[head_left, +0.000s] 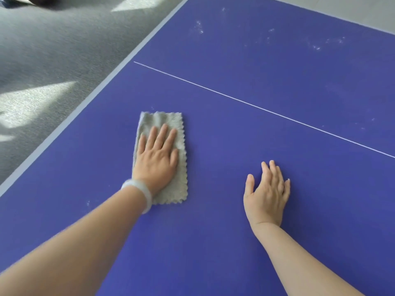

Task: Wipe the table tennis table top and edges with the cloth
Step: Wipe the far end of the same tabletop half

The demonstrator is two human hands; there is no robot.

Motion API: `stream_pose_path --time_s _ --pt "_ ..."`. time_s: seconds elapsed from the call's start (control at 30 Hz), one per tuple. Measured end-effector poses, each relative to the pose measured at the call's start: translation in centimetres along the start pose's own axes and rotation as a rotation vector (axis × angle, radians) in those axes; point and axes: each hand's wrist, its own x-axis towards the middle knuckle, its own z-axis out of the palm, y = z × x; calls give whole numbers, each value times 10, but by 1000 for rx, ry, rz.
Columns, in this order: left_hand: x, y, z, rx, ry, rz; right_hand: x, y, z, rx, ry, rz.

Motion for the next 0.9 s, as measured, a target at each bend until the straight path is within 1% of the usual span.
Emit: stream_pose_path --time_s 0.07,0.17,0.23,0.3,0.33,0.43,0.47,0.5,0.57,0.63,0.73,0.8,0.83,0.9 --pt "-44 9 1 6 24 -46 0 -1 -2 -5 -5 5" --pt "-103 44 10 4 -11 27 -3 -3 -4 -63 -57 -29" --pt "-114 54 12 -23 -38 56 -2 -6 -5 -141 -129 -35" --pt "-112 54 11 -17 -51 46 -1 -9 -7 -231 -187 -63" --pt "-110 53 10 -12 -61 44 -1 -11 -8 -252 -184 -133" --pt "-107 53 9 -31 -83 51 2 -29 -7 -230 -154 -469" --pt "-107 54 9 -34 -86 55 6 -39 -4 -206 -170 -509" --pt "-107 54 9 -34 -88 61 15 -51 -1 -159 -203 -476" --pt "-107 52 10 -39 -81 90 36 -82 9 -33 -253 -300" --pt "-100 48 13 -45 -97 192 54 -111 20 44 -238 -186" --pt "-74 39 11 -40 -149 435 66 -131 32 98 -142 -115" --pt "-45 29 6 -5 -185 542 65 -128 32 186 -126 -83" --pt "-28 24 4 16 -183 564 65 -125 32 234 -118 -84" --pt "11 13 1 41 -166 546 66 -123 31 284 -96 -107"
